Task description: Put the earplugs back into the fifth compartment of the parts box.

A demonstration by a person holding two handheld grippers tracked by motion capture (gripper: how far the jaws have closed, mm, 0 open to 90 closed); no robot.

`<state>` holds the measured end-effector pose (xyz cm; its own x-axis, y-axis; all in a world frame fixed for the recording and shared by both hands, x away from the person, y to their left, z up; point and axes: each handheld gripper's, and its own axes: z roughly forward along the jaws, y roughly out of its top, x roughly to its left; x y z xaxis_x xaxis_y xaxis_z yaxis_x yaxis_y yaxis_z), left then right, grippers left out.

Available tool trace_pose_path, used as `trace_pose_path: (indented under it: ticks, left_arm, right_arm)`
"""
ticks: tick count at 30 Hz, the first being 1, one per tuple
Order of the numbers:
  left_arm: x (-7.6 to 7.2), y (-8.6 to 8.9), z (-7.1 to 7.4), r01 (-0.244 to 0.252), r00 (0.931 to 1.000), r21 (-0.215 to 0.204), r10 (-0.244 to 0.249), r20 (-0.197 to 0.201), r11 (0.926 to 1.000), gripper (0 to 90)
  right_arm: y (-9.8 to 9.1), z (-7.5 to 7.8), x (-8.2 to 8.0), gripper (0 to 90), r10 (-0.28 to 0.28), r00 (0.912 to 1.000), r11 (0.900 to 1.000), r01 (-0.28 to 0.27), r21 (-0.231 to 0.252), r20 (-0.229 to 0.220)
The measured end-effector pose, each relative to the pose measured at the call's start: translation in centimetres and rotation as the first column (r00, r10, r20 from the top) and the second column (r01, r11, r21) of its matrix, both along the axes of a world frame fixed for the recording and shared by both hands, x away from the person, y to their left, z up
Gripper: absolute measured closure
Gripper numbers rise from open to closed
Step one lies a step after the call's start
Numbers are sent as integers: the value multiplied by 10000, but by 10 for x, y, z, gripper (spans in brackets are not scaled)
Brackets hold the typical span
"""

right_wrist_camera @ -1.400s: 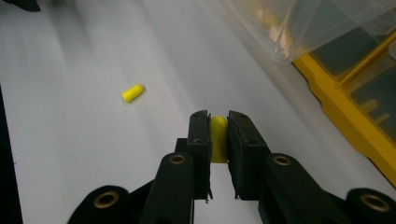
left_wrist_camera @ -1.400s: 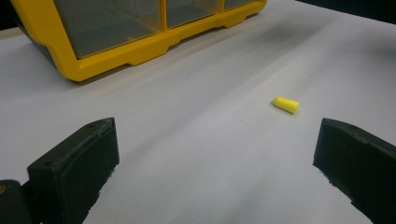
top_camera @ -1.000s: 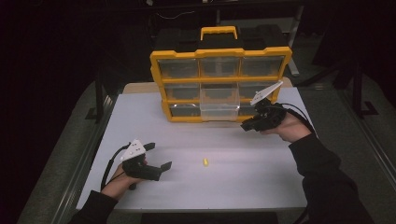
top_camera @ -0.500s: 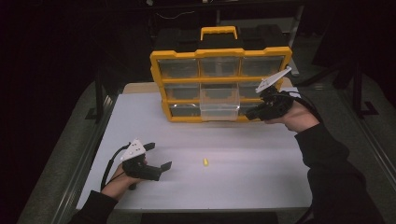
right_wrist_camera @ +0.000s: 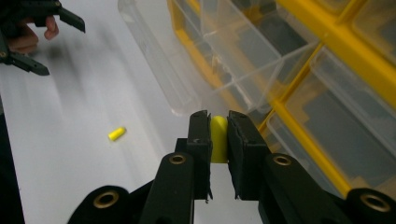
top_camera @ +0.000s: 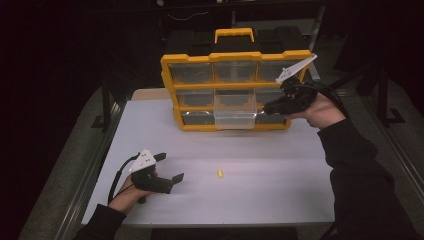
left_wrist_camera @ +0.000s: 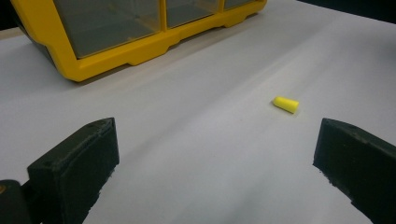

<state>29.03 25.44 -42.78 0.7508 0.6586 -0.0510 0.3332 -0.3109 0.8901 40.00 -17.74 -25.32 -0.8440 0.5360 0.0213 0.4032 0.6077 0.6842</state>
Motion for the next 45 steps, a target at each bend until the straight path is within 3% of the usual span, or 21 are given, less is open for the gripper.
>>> trace_pose_path:
  ticks: [8, 16, 31, 42, 45]
  left_arm:
    - [0, 0, 0, 19, 10000, 27, -18, -12, 10000, 0]
    - [0, 0, 0, 27, 10000, 9, -27, -6, 10000, 0]
    - [0, 1, 1, 34, 10000, -21, -34, 11, 10000, 0]
    - [0, 1, 1, 40, 10000, -11, -40, 33, 10000, 0]
    - [0, 1, 1, 45, 10000, -12, -45, 32, 10000, 0]
  right_arm:
    - [11, 13, 9, 781, 85, 9998, 9999, -86, 101, 190]
    - [30, 18, 20, 781, 293, 9993, 9996, -294, 57, 224]
    - [68, 3, 39, 781, 551, 9984, 9972, -558, -499, -159]
    - [84, -12, 44, 776, 681, 9964, 9909, -734, -1129, -501]
    - [84, -12, 44, 737, 685, 9964, 9915, -735, -1072, -495]
